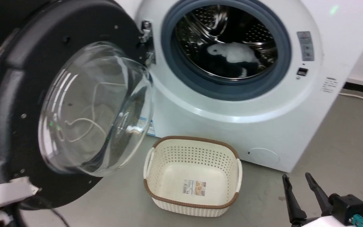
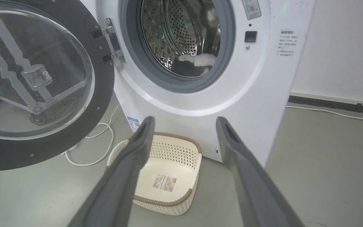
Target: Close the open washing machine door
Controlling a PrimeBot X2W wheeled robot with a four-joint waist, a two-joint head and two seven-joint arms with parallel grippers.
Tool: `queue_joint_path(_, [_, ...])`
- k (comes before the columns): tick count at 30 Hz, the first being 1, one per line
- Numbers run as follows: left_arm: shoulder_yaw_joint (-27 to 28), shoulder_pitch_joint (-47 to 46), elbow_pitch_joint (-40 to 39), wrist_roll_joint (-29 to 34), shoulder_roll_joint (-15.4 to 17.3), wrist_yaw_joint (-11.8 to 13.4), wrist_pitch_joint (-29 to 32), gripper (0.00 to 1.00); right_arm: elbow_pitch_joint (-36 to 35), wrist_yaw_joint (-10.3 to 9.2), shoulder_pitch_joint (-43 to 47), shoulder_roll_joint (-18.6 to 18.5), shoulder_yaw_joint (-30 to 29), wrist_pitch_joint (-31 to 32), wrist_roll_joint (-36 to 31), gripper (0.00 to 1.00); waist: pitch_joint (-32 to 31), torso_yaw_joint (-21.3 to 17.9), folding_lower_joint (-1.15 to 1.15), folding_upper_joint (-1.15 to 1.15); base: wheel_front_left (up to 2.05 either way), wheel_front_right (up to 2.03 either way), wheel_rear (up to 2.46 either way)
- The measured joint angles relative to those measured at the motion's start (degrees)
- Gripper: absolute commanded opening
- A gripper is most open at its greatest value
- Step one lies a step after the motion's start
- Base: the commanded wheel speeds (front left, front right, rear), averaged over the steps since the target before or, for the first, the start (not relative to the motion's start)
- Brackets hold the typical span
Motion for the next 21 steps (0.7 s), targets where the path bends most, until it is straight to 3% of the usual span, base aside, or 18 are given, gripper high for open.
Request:
queue_joint_path(5, [7.2,0.0,5.1,-0.4,0.2,-2.4,-0.6,0.00,0.3,0.00,0.4,0.0,-0.2,-0.6,0.8,1.00,0.3,2.0,0.00,0.00,0.00,0.00,0.00])
queue_joint_path(6, [9.0,0.0,10.0,-0.3,2.2,-4.0,-0.9,0.00,0.4,0.00,0.4,0.0,-0.4,-0.9,0.8,1.00,1.1,2.8,0.00,0.00,0.00,0.00,0.00])
queue_joint_path(15, [7.2,-3.5,24.4,-0.1,13.6,-7.0,4.0,0.00,0.8,0.00,0.3,0.0,-1.2,-1.7,0.7,1.00,4.5,4.1,0.00,0.00,0.00,0.00,0.00])
queue_joint_path(21, [2.3,-6.0,29.3,-3.2,18.9,-8.2,6.9,0.00,-0.1,0.00,-0.2,0.0,-1.9,-1.7,0.6,1.00,7.3,4.6,0.01,0.00,0.00,0.00,0.00])
